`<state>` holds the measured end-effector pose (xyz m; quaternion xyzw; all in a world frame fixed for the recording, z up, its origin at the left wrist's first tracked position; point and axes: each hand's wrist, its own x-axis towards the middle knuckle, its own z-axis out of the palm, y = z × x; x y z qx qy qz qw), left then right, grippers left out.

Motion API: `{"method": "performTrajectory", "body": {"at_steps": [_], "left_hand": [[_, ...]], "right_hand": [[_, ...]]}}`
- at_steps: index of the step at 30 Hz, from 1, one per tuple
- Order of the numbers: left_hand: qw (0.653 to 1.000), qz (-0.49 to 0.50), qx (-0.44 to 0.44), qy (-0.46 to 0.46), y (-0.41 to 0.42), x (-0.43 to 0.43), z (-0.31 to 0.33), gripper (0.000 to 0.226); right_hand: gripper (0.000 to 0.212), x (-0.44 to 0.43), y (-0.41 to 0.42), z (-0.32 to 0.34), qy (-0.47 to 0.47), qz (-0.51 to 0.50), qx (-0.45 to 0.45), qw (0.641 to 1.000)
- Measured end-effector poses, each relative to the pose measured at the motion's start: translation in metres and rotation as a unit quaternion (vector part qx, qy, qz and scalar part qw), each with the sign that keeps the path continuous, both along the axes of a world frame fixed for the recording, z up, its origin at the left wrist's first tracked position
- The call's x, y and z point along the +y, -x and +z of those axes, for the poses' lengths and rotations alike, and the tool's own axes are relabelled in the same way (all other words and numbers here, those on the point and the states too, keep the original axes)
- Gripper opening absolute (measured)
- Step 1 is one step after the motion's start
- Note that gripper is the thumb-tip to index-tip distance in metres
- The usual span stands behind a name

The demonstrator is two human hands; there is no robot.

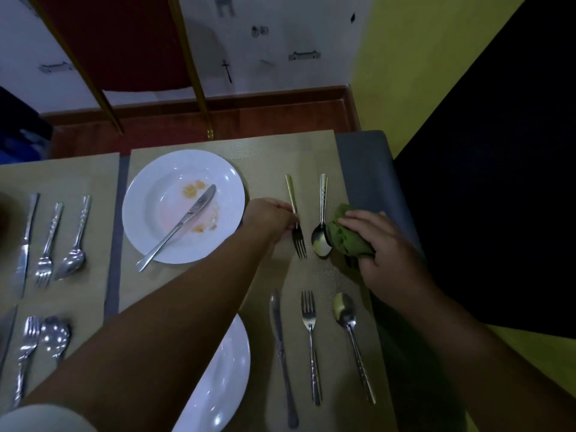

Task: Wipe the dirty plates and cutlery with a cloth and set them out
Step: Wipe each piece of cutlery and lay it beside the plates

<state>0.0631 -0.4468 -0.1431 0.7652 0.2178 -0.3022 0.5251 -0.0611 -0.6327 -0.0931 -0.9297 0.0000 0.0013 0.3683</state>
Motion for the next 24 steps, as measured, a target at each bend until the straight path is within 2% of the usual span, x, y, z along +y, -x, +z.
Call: {"method": "performTrajectory", "body": {"at_steps": [2,6,7,9,11,15,17,24], "left_hand": [[1.0,0.004,-0.009,0.007,0.004,0.003,0.003,0.005],[0.997,-0.041,-0.066,-0.019,0.015,0.011,0.009,0.024],[0.998,-0.026,-0.052,0.007,0.019,0.012,0.012,0.027],[0.99,0.04,0.032,0.131,0.028,0.014,0.017,0.04],[0.959,0.074,0.12,0.247,0.039,0.019,0.021,0.06],[0.909,0.091,0.193,0.358,0.063,0.021,0.027,0.089],[0.903,0.09,0.19,0.376,0.068,0.016,0.031,0.092],[0.912,0.071,0.15,0.375,0.058,0.002,0.034,0.095]], "right_hand": [[0.068,-0.004,0.0,-0.004,-0.003,-0.002,0.0,1.0],[0.069,-0.011,0.003,-0.009,0.0,-0.009,0.017,1.0],[0.069,-0.012,0.004,-0.009,0.001,-0.008,0.019,1.0],[0.068,-0.014,0.006,-0.01,0.007,0.002,0.016,1.0],[0.067,-0.015,0.008,-0.009,0.012,0.011,0.017,1.0],[0.068,-0.017,0.011,-0.008,0.005,0.01,0.003,1.0],[0.069,-0.019,0.013,-0.009,0.004,0.006,-0.007,1.0],[0.069,-0.019,0.016,-0.01,0.002,-0.003,-0.015,1.0]]}}
